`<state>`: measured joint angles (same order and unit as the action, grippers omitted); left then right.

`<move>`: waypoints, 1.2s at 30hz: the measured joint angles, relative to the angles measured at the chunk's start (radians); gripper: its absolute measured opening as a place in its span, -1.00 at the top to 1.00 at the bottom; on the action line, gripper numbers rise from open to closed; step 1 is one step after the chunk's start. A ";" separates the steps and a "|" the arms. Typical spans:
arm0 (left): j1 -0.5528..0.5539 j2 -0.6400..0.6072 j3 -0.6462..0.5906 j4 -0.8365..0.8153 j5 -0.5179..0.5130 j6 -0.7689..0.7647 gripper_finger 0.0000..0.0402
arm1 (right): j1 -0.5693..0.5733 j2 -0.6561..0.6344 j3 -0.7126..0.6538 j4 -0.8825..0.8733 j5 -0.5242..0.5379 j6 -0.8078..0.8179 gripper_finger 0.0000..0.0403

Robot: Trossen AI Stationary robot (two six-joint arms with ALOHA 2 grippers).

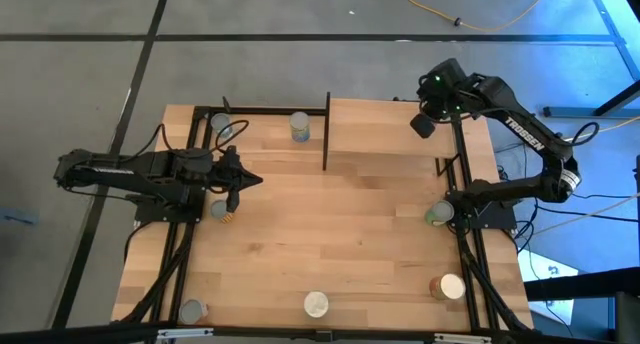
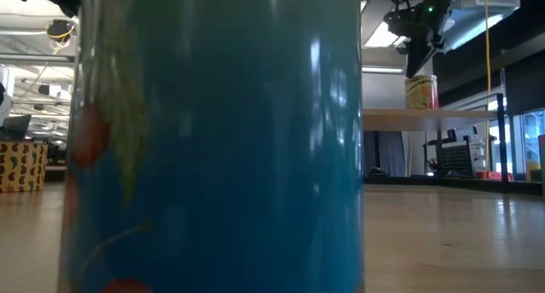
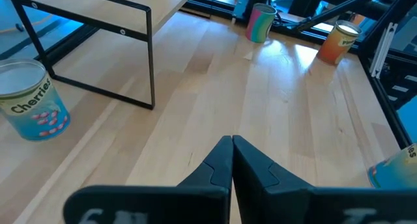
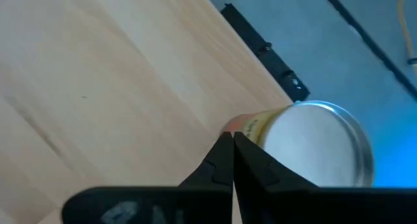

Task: Pick and place cans onto a shelf
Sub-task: Put the top orange canned good on the shelf, then put the top blue canned good on the shelf

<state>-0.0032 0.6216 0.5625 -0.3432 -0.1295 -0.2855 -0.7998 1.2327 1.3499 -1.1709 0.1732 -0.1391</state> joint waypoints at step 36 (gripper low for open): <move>0.005 0.000 0.000 0.342 -0.121 0.086 1.00 | 0.158 -0.006 0.233 0.005 -0.160 0.034 0.98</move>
<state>0.0014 0.6212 0.5629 -0.0009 -0.2509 -0.1994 -0.6416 1.2270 1.5827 -1.1663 0.0132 -0.1053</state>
